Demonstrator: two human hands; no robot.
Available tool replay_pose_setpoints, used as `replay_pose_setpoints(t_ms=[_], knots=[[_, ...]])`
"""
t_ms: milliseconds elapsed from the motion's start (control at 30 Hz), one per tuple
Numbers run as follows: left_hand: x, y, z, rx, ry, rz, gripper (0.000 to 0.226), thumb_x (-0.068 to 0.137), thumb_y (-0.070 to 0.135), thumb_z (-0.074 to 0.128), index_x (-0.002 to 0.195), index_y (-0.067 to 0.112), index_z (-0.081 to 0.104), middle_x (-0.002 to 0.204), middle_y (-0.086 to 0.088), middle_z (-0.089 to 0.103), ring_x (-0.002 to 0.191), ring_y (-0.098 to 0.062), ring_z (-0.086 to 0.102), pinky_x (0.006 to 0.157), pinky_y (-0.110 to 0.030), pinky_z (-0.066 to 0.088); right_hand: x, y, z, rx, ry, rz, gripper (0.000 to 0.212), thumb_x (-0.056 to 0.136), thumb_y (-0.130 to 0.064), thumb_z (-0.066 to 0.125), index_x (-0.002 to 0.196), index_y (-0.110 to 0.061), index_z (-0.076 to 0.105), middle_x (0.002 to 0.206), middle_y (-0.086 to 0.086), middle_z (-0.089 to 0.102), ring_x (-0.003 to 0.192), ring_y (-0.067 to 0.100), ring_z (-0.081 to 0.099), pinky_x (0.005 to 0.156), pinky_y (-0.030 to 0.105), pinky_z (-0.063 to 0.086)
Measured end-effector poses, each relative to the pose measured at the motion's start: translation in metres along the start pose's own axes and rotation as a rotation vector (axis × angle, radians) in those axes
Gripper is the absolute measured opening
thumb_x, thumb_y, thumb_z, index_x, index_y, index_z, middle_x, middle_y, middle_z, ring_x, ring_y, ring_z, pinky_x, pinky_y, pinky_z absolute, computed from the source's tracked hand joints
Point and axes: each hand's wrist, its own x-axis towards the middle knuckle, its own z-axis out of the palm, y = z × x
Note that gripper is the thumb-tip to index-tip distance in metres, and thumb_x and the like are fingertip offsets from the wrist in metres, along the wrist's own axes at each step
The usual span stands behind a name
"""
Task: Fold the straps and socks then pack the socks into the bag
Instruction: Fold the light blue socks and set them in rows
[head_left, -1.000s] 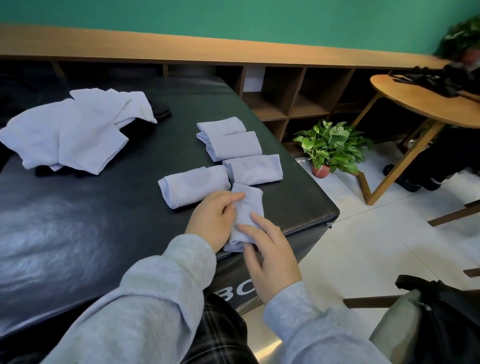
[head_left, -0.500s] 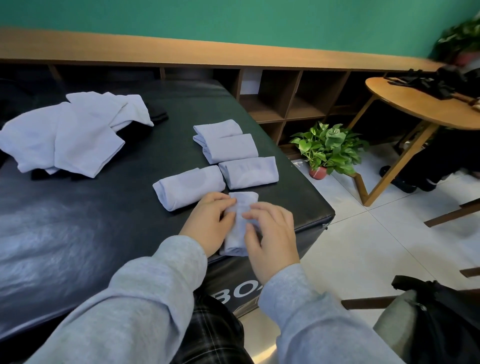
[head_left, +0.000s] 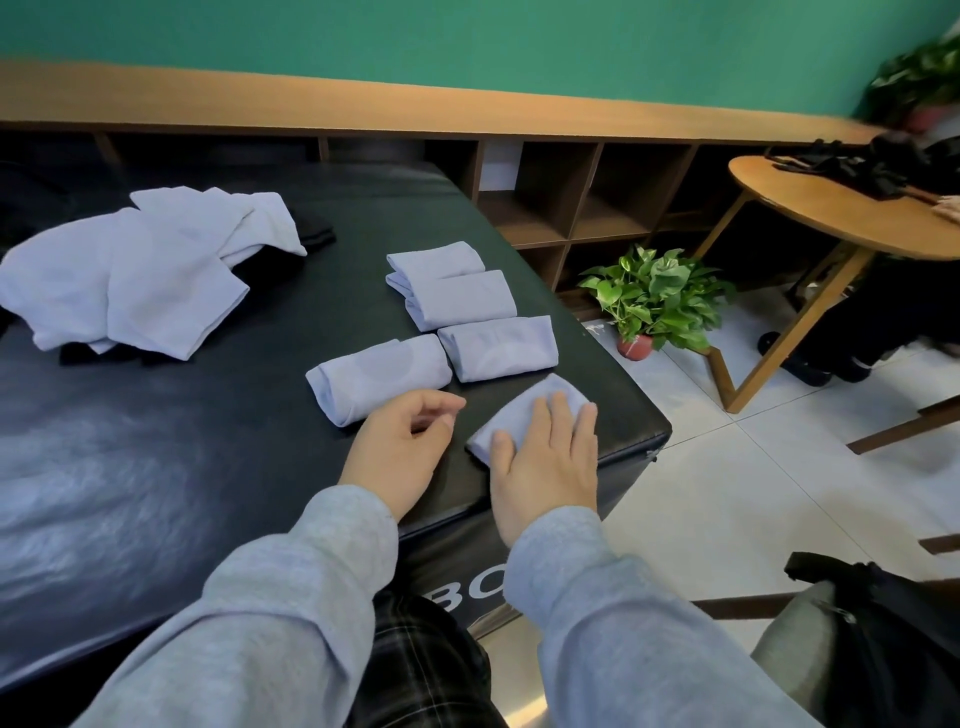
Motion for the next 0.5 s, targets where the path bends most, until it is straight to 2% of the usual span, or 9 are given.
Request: replay_pose_setpoints(t_ms=[133,267,400,500], knots=[[-0.004,0.000,-0.002,-0.236,0.089,-0.033,0.024,0.089,0.002,0.054,0.086,0.022,0.068,0.087,0.005,0.070,0.088,-0.012,0.066,0.088,-0.029,0.049,0.015,-0.013,0.004,-0.064,0.036,0.068,0.073,0.096,-0.049,0.025,0.150,-0.006,0.000,0.158,0.008,-0.008,0.142,0.029,-0.019,0.116,0.044,-0.007],[-0.008,-0.001,-0.008,-0.487,0.200,-0.002,0.016,0.076,0.014,0.052,0.079,0.012,0.067,0.073,-0.002,0.067,0.074,-0.018,0.063,0.073,-0.030,0.051,0.035,-0.023,0.005,-0.072,0.046,0.086,0.075,0.094,-0.046,0.029,0.149,-0.002,0.002,0.158,0.012,-0.005,0.143,0.030,-0.016,0.116,0.048,-0.005],[-0.008,-0.004,-0.008,-0.465,0.200,0.008,0.019,0.072,0.016,0.049,0.078,0.013,0.067,0.070,0.000,0.065,0.071,-0.016,0.061,0.069,-0.028,0.048,0.051,-0.030,0.009,-0.080,0.069,0.088,0.075,0.094,-0.043,0.028,0.149,-0.002,-0.001,0.157,0.014,-0.006,0.143,0.032,-0.016,0.116,0.049,-0.004],[-0.010,-0.004,-0.006,-0.417,0.183,0.022,0.020,0.072,0.016,0.049,0.079,0.012,0.067,0.069,0.003,0.065,0.070,-0.015,0.060,0.069,-0.029,0.047,0.057,-0.030,0.014,-0.069,0.128,0.051,0.071,0.094,-0.042,0.030,0.149,-0.004,0.004,0.157,0.014,-0.003,0.143,0.032,-0.014,0.116,0.049,-0.003]])
